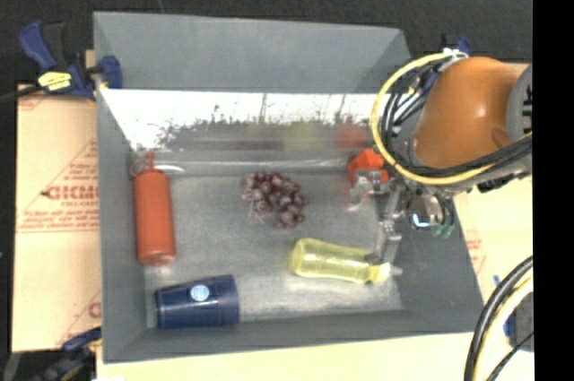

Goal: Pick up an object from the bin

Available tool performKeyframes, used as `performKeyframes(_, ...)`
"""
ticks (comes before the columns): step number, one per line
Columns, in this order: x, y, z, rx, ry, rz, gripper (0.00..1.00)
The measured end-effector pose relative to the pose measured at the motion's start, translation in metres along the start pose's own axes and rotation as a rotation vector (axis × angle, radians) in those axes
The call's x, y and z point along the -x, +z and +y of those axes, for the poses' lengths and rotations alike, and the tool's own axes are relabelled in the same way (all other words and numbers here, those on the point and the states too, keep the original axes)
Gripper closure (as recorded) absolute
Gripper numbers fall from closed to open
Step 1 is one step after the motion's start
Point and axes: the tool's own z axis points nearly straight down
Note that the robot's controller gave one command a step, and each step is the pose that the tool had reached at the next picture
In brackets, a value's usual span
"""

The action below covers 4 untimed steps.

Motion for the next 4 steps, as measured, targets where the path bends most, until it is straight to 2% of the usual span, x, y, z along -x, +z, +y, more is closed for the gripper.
performKeyframes(1, 0.0, 0.0, 0.0, 0.0, 0.0, 0.0, 0.0)
performKeyframes(2, -0.033, 0.054, 0.068, 0.003, 0.084, 0.004, 0.0)
performKeyframes(3, -0.052, 0.069, 0.011, -0.004, 0.012, -0.008, 0.0)
performKeyframes(4, -0.023, 0.058, 0.063, 0.004, 0.047, -0.011, 0.0)
